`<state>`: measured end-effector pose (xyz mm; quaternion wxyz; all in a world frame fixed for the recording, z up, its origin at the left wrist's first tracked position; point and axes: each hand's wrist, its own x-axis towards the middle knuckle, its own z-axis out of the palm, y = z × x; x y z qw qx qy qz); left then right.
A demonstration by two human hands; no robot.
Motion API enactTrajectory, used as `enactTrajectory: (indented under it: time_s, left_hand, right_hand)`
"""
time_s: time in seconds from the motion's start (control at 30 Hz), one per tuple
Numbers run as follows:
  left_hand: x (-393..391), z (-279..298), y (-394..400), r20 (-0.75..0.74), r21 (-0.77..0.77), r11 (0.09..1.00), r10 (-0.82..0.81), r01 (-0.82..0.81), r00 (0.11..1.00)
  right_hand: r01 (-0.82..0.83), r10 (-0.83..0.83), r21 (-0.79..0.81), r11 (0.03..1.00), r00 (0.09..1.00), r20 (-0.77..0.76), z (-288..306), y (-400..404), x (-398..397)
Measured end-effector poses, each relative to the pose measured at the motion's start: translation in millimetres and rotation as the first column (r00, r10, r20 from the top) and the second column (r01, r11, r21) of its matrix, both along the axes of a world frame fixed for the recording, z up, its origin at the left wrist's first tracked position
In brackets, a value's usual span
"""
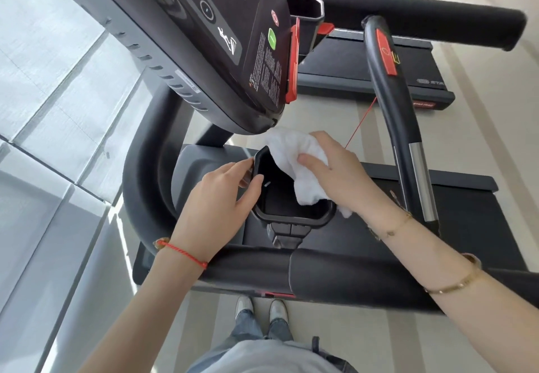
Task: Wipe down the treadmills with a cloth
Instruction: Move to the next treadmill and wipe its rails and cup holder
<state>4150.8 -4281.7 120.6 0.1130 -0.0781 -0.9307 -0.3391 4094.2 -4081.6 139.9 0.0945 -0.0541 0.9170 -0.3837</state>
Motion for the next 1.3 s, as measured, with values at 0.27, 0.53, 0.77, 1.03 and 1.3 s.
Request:
enactTrajectory:
  time_s: [0.27,0.53,0.77,1.03,1.3]
  left_hand:
    - [0,0,1,-0.007,0.011,1.0,-0.025,0.025,1.0]
    - [0,-3,1,-0.005,0.001,1.0,-0.017,0.017,1.0]
    - [3,1,1,0.035,-0.024,0.999,0.021,-0.02,0.999]
    - [37,12,5,0.057,-0.102,0.991,0.097,-0.091,0.994]
    - [61,17,12,0.034,-0.028,0.947,0.322,-0.321,0.946]
  right_hand:
    - [0.122,-0.097,-0.187,0.975,0.986,0.136,-10,4,56]
    - [-0.029,0.032,-0.047,0.998,0.997,0.075,-3,11,32]
    - [-0.03,0.032,-0.056,0.998,0.999,0.042,-12,14,31]
    - [-0.675,0.714,0.32,0.665,0.7,-0.005,15,7,-47]
    - [-0.809,0.969,0.536,0.242,0.17,-0.182,17,-26,-65]
